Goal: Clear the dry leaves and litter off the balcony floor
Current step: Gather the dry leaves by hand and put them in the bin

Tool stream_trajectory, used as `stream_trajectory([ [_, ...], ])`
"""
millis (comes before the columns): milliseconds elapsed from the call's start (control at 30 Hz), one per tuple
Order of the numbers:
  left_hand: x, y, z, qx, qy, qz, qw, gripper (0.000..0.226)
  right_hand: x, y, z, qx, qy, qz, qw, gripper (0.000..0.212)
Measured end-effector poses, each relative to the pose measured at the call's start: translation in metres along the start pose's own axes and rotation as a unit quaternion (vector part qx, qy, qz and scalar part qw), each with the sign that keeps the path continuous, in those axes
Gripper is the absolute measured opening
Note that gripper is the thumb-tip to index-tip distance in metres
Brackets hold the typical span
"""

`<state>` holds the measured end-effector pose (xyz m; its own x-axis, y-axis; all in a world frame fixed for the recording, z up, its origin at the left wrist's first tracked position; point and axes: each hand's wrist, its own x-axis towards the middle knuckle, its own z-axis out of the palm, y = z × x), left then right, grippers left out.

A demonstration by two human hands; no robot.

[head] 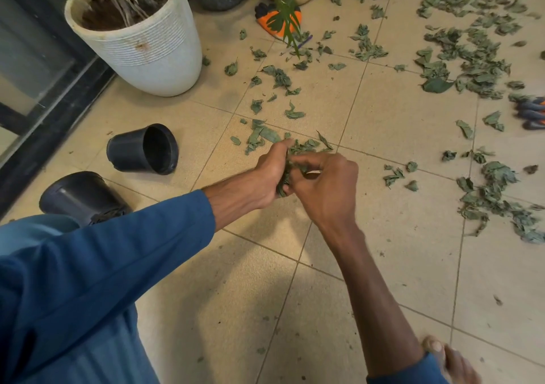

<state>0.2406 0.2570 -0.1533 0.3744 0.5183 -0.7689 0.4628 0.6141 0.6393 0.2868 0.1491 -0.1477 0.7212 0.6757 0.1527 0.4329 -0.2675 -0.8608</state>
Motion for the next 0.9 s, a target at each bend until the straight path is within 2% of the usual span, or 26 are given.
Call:
stream_trajectory([
  [133,0.007,-0.001,-0.003,0.009,0.004,-0.001,1.000,0.042,-0.005,-0.001,0.013,-0.103,-0.018,-0.056,0.993,0.016],
  [233,0.007,0.000,-0.007,-0.003,0.007,-0.002,1.000,0.042,-0.007,-0.006,0.019,-0.141,-0.023,-0.065,0.988,0.017],
  [333,0.006,0.001,-0.009,-0.007,0.004,-0.011,1.000,0.031,-0.007,-0.006,0.022,-0.144,-0.038,-0.062,0.987,0.020],
  [533,0.008,0.003,-0.017,-0.020,0.027,-0.013,0.999,0.030,-0.006,-0.012,0.024,-0.105,-0.144,-0.079,0.981,0.032],
  [700,0.006,0.001,-0.014,0.026,0.003,0.004,1.000,0.036,-0.001,-0.013,0.018,-0.079,-0.099,-0.048,0.991,0.027],
  [800,0.004,0.001,-0.013,0.077,0.003,0.018,0.997,0.028,0.001,-0.008,0.013,-0.042,-0.079,-0.025,0.996,0.027],
  [900,0.002,0.001,-0.011,0.087,0.014,0.031,0.996,0.019,0.001,-0.004,0.008,0.023,-0.030,0.048,0.998,0.015],
])
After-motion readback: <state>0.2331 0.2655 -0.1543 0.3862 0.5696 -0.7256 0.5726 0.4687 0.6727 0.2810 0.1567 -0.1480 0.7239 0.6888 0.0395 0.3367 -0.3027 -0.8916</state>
